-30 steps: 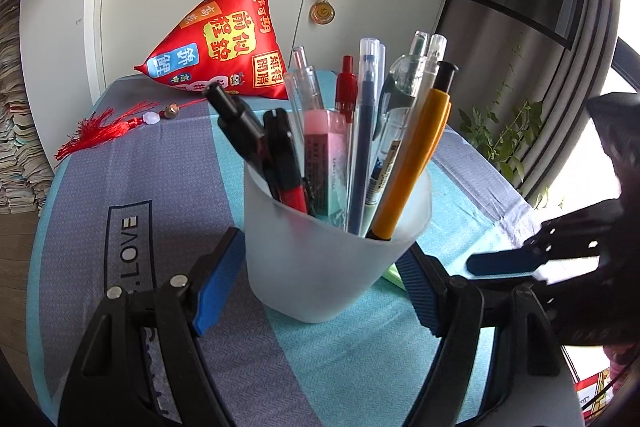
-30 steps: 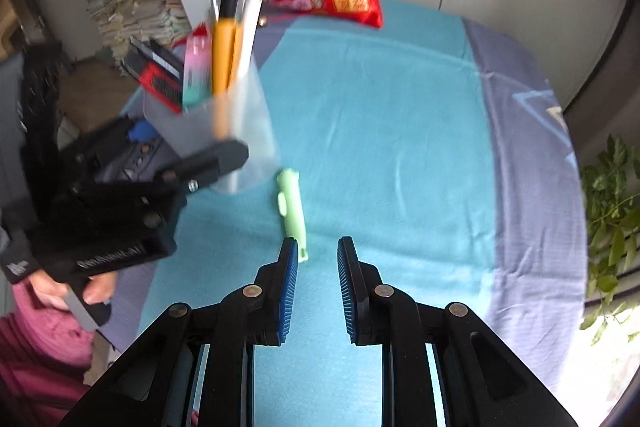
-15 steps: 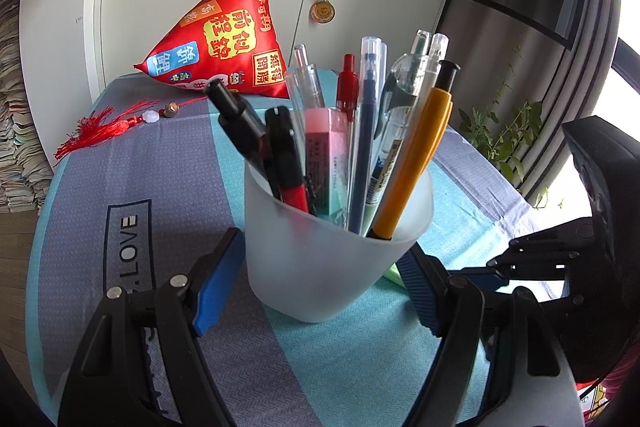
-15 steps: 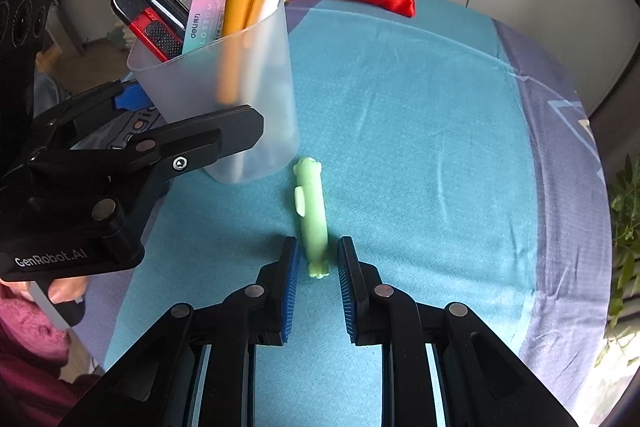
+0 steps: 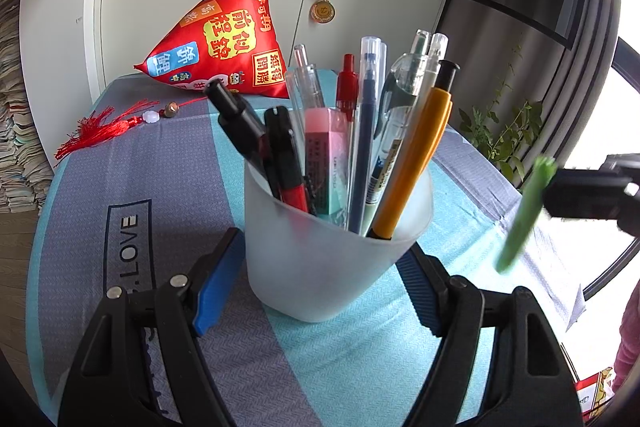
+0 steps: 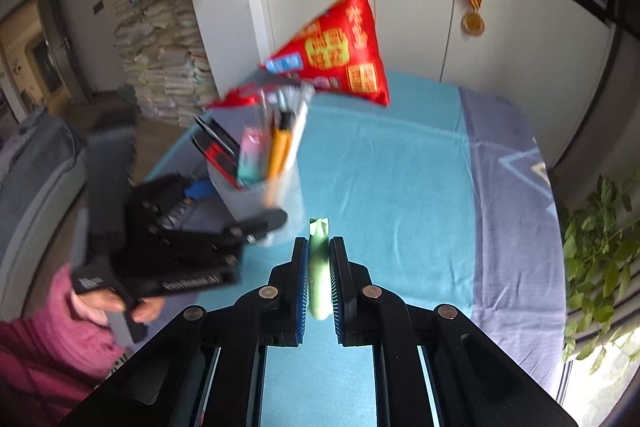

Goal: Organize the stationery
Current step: 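Move the right gripper to the green highlighter and grasp it, then lift the green highlighter and drop it into the cup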

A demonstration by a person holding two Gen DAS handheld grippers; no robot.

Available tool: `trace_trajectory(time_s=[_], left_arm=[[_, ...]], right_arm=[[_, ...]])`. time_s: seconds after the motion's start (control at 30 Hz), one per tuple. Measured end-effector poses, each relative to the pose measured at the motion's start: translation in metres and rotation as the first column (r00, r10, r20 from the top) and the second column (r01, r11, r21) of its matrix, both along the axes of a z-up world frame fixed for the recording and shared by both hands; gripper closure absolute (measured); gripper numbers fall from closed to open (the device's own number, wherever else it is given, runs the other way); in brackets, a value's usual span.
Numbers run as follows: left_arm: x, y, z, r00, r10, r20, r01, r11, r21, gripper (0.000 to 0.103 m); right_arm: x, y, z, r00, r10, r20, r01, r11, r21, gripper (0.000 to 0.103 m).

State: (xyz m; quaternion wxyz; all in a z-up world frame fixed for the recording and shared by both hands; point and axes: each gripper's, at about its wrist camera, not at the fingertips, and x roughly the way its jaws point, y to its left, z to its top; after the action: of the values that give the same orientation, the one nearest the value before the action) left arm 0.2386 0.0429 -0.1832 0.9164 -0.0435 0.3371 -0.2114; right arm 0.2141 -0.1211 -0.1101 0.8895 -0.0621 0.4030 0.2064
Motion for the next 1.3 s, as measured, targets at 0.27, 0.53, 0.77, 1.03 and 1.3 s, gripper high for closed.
trace_trajectory(time_s=[0.27, 0.53, 0.77, 1.03, 1.3], left_arm=[[0.0, 0.0, 0.0, 1.0, 0.0, 0.0, 0.0, 1.0, -0.001, 0.027], [0.0, 0.0, -0.001, 1.0, 0.0, 0.001, 0.0, 1.0, 0.003, 0.028], [-0.001, 0.0, -0.001, 1.0, 0.0, 0.002, 0.0, 1.0, 0.005, 0.028], [-0.001, 0.0, -0.001, 1.0, 0.0, 0.002, 0.0, 1.0, 0.005, 0.028], [-0.001, 0.001, -0.001, 1.0, 0.0, 0.003, 0.0, 1.0, 0.005, 0.028]], right_arm=[[0.009, 0.036, 0.039, 0.994, 0.063, 0.092, -0.064, 0.998, 0.007, 0.098], [0.05, 0.011, -0.011, 0.975, -0.109, -0.195, 0.11, 0.994, -0.005, 0.098], [0.08, -0.031, -0.087, 0.803, -0.156, -0.576, 0.312, 0.933, 0.182, 0.082], [0.101, -0.028, -0.1, 0.741, -0.237, -0.628, 0.423, 0.892, 0.163, 0.068], [0.103, 0.002, -0.096, 0.804, -0.251, -0.539, 0.326, 0.944, 0.047, 0.087]])
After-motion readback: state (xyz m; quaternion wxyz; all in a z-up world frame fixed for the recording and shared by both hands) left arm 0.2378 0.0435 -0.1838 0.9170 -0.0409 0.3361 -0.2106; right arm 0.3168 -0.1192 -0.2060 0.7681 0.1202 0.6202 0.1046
